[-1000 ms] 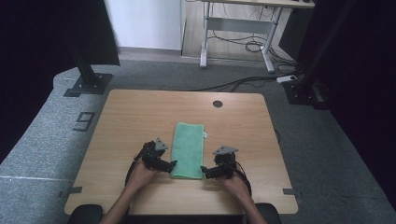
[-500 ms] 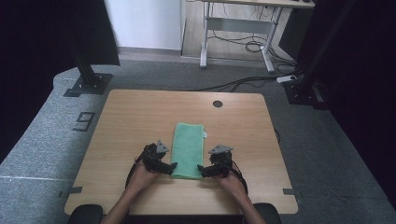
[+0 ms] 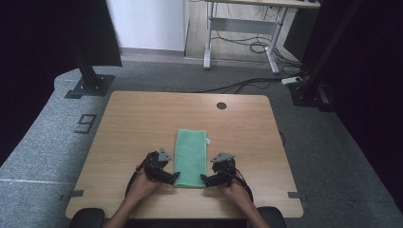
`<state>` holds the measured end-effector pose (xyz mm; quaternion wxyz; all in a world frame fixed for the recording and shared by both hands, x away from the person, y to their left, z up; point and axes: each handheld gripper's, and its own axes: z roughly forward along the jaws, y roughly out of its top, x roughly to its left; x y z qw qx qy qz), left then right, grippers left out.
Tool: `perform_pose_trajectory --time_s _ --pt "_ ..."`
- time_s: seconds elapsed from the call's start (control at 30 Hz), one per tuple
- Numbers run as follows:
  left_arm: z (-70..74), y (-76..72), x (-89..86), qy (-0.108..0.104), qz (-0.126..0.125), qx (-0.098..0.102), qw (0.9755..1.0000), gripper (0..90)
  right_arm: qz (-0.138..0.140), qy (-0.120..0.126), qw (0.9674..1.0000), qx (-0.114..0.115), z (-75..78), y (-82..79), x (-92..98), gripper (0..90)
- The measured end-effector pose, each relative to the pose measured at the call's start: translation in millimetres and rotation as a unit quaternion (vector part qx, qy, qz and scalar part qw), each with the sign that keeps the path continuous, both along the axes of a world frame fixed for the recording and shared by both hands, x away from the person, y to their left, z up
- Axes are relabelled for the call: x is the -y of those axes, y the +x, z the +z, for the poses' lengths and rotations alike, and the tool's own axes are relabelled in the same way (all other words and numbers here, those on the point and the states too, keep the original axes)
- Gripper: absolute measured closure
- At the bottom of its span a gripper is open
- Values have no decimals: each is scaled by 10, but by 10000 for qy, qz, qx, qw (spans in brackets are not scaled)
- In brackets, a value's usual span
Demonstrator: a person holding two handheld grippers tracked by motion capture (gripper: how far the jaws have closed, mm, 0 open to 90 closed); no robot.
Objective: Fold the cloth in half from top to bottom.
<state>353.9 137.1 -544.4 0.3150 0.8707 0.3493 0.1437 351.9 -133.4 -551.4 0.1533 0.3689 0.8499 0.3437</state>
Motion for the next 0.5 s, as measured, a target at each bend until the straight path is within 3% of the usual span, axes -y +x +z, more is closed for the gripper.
perform_pose_trajectory --time_s 0.17,0.23,0.3,0.5 --pt "22 -82 -3 -49 -196 -294 9994 27 124 -4 9999 -119 5 -104 24 30" --pt "70 -84 -5 -21 -223 -232 9995 20 133 -9 9998 -112 5 -142 37 30" --pt "136 -42 -27 -153 -141 -135 9997 19 133 -18 9998 -124 7 -166 43 30" --pt "237 226 -91 -303 192 112 9993 29 132 -2 9998 -123 3 -172 49 29"
